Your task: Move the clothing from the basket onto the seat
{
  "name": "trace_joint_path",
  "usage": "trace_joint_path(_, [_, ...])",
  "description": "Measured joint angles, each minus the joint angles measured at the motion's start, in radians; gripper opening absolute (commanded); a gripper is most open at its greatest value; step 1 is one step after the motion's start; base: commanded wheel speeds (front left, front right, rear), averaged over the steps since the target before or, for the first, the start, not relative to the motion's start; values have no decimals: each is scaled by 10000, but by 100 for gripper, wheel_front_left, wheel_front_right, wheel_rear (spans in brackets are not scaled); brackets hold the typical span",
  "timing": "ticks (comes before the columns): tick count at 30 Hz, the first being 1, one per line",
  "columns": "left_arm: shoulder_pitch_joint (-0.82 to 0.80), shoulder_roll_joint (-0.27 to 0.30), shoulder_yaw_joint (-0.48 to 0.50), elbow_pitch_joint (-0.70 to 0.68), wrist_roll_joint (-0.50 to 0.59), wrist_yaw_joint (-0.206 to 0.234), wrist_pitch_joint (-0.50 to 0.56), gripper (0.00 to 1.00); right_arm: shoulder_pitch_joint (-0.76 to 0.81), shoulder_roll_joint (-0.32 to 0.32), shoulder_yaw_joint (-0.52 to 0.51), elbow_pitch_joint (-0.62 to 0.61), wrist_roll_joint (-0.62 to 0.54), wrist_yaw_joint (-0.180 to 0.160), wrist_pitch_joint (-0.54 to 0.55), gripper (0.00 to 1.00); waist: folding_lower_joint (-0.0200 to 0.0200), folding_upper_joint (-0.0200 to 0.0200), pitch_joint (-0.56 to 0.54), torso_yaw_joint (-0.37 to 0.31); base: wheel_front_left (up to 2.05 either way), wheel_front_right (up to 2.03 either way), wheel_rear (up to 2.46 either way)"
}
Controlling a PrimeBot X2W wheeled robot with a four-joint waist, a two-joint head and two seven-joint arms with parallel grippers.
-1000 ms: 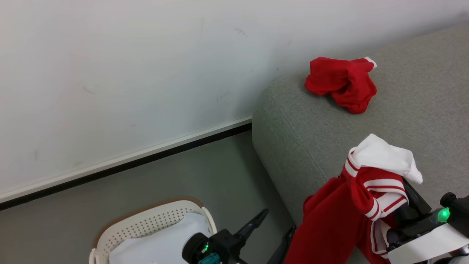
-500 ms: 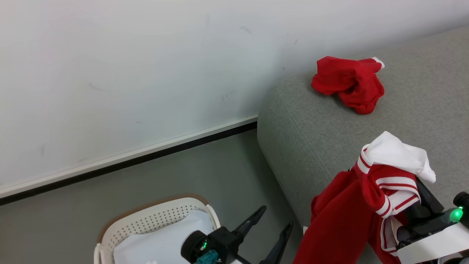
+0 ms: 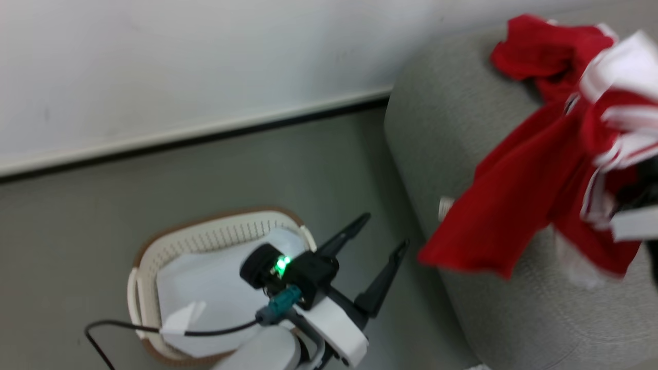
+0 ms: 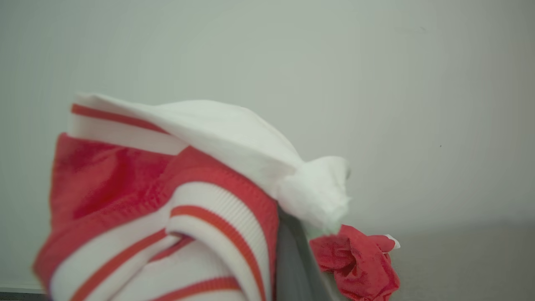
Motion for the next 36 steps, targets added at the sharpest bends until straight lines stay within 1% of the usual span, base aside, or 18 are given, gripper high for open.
trace_joint_path(2, [-354, 107, 102, -115, 82, 0, 98, 100, -928, -125, -286, 184, 77, 0, 77, 0, 0, 0, 521, 169, 0, 0, 0])
trace_joint_path(6, [-951, 282, 267, -332, 240, 17, 270, 100, -3061, -727, -1264, 679, 73, 2, 337, 0, 1, 0, 1623, 547, 0, 0, 0])
trace_joint_path(11, [-1487, 460, 407, -541, 387, 46, 366, 100, -6011, -2027, -2824, 1611, -105, 2, 961, 0, 3, 0, 2988, 1049, 0, 0, 0])
trace_joint_path(14, [-1676, 462, 441, -608, 422, 105, 349, 100, -7636, -3028, -3662, 2516, -522, 2, 1306, 0, 3, 0, 3688, 1381, 0, 0, 0])
trace_joint_path(17, [-1768, 439, 424, -683, 487, 136, 314, 100, -8841, -3883, -4351, 3440, -1114, 0, 1507, 0, 2, 0, 4264, 1732, 0, 0, 0])
trace_joint_path(19, [-1774, 437, 428, -719, 495, 186, 314, 100, -9152, -4322, -4518, 4021, -1455, 0, 1655, 0, 2, 0, 4599, 1949, 0, 0, 0])
trace_joint_path(22, [-1689, 487, 470, -746, 493, 290, 322, 100, -9243, -4441, -4913, 4970, -1799, 2, 1580, 0, 2, 0, 5064, 2202, 0, 0, 0])
trace_joint_path(25, [-1484, 560, 479, -867, 489, 435, 372, 100, -9030, -4297, -5396, 5967, -2073, 0, 1174, 0, 1, 0, 5482, 2350, 0, 0, 0])
trace_joint_path(26, [-1401, 585, 476, -909, 489, 500, 405, 100, -8858, -4184, -5540, 6335, -2201, 0, 1011, 0, 1, 0, 5610, 2384, 0, 0, 0])
trace_joint_path(30, [-1011, 754, 414, -955, 464, 612, 453, 100, -8426, -3405, -6240, 7672, -2581, 2, 280, 0, 2, 0, 5893, 2515, 0, 0, 0])
trace_joint_path(33, [-720, 861, 355, -940, 383, 637, 462, 100, -8099, -3118, -6518, 8518, -3179, 2, -79, 0, 0, -1, 5770, 2525, 0, 0, 0])
trace_joint_path(34, [-679, 863, 349, -947, 374, 650, 462, 100, -8065, -3030, -6592, 8761, -3285, 2, -163, 4, -2, 0, 5717, 2514, 0, 0, 0])
trace_joint_path(35, [-639, 869, 355, -949, 326, 688, 462, 100, -8051, -2940, -6585, 8957, -3430, 2, -215, 39, -1, 0, 5664, 2495, 0, 0, 0])
trace_joint_path(36, [-610, 880, 380, -938, 270, 711, 474, 100, -8035, -2805, -6518, 9131, -3630, 2, -236, 82, 0, 0, 5599, 2472, 0, 0, 0])
